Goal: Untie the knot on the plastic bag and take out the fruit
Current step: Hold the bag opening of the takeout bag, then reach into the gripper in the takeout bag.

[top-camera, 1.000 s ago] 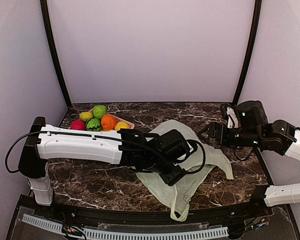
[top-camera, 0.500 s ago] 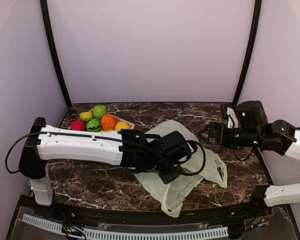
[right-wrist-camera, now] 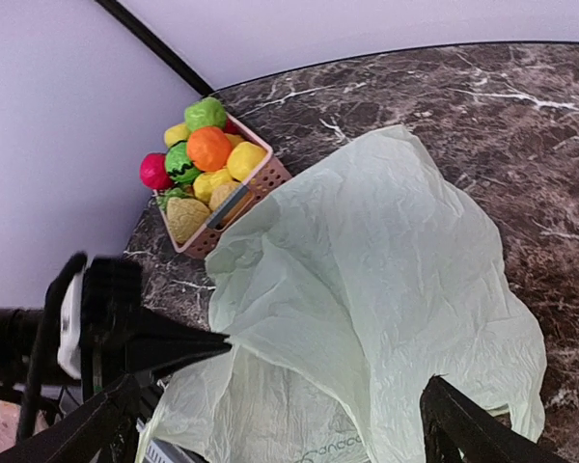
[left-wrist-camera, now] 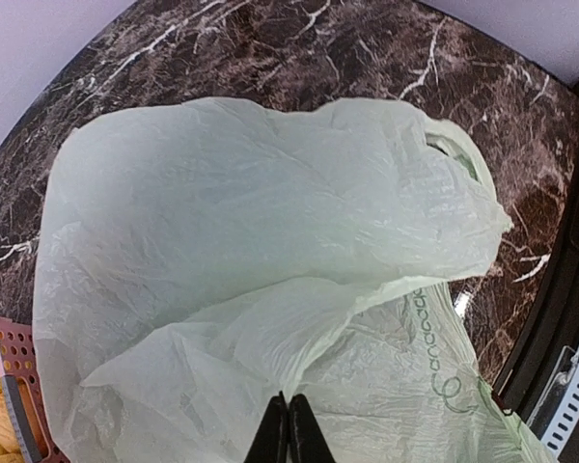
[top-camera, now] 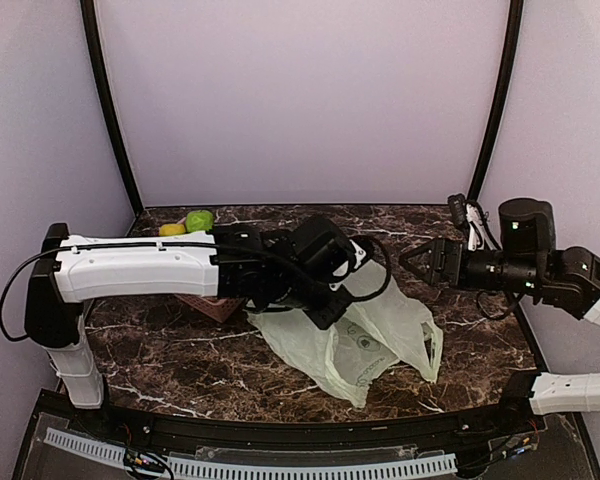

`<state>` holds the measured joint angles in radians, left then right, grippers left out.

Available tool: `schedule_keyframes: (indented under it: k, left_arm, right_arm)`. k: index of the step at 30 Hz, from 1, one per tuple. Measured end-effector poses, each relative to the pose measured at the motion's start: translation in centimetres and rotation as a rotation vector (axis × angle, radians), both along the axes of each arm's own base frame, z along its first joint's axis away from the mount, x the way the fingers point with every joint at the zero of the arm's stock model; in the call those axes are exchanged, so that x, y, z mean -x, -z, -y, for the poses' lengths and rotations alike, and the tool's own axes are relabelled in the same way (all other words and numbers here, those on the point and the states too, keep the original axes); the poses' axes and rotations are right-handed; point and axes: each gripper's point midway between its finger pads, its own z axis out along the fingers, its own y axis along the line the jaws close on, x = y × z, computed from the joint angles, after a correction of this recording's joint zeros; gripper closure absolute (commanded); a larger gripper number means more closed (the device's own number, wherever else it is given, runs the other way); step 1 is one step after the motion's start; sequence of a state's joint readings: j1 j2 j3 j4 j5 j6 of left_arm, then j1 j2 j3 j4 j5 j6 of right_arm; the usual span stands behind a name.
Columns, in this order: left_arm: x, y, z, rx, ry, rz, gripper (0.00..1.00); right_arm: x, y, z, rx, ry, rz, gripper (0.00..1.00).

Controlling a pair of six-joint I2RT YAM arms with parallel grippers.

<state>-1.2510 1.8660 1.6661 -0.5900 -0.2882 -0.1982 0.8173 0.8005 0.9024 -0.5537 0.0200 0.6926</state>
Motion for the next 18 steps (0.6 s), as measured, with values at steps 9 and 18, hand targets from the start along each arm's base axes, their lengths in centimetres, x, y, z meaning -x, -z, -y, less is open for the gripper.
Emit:
schedule_keyframes:
  k: [9,18]
  left_arm:
    - [-2.3,-6.4,-2.2,0.213,-0.057,0.017,0.99]
    - [-1.9,-6.8,-2.5,0.267,-0.056,0.004,0.99]
  right_arm:
    - [1.4,-1.1,-4.1,-0.093,-0.228,0.055,0.27]
    - [2.4,-0.9,-6.1,-0.108,-0.311,0.088,0.38]
